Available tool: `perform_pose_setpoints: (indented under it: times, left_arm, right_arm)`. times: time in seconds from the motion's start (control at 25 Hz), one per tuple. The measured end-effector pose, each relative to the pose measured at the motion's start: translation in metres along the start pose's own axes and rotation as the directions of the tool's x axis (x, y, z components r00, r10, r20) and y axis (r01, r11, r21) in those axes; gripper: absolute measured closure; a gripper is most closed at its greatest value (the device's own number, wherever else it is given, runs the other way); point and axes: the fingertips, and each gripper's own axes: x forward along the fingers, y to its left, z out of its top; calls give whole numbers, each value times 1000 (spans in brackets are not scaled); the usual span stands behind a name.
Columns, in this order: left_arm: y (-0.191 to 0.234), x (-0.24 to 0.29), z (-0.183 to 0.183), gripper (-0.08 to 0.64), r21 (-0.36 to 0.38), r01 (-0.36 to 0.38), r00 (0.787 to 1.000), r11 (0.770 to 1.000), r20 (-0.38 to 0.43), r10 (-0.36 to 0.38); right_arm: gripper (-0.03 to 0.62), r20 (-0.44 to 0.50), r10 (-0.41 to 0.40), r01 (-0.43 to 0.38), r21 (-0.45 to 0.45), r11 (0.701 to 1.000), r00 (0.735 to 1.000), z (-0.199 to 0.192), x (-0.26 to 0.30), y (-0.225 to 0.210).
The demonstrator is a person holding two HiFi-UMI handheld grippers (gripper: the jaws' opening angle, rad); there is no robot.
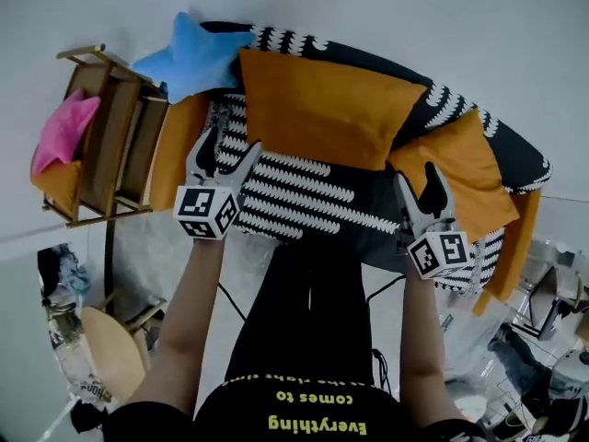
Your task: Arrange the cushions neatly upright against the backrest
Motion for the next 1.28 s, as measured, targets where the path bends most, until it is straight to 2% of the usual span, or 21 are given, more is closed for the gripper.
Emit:
perform_pose_setpoints:
  times: [0.16, 0.24, 0.4, 0.68, 1.04, 1.28]
  left_arm:
    - [-16, -40, 33, 158, 91, 13, 1000, 996, 16, -15]
    - [-26, -52, 44, 158, 92, 33, 999, 995, 10, -34]
    - [-65, -58, 77, 158, 78, 64, 996, 995, 57, -68]
    - [-105, -58, 100, 158, 108, 176, 978, 979, 92, -186]
    - [-199, -42, 120, 158, 159, 283, 949, 946, 98, -300]
    - [-268, -29, 117, 158, 180, 289, 947, 940, 88, -308]
  right_arm:
    - [258, -5, 12, -12, -30, 999, 1000, 28, -20, 25]
    - [259, 1, 11, -11, -61, 998, 1000, 41, -27, 40]
    - [241, 43, 11, -7, -90, 996, 999, 79, -50, 51]
    - [231, 92, -57, 64, -73, 995, 994, 91, -80, 67]
    - [219, 144, -156, 166, -61, 984, 977, 112, -155, 18]
    - [219, 148, -157, 165, -45, 985, 977, 109, -201, -32]
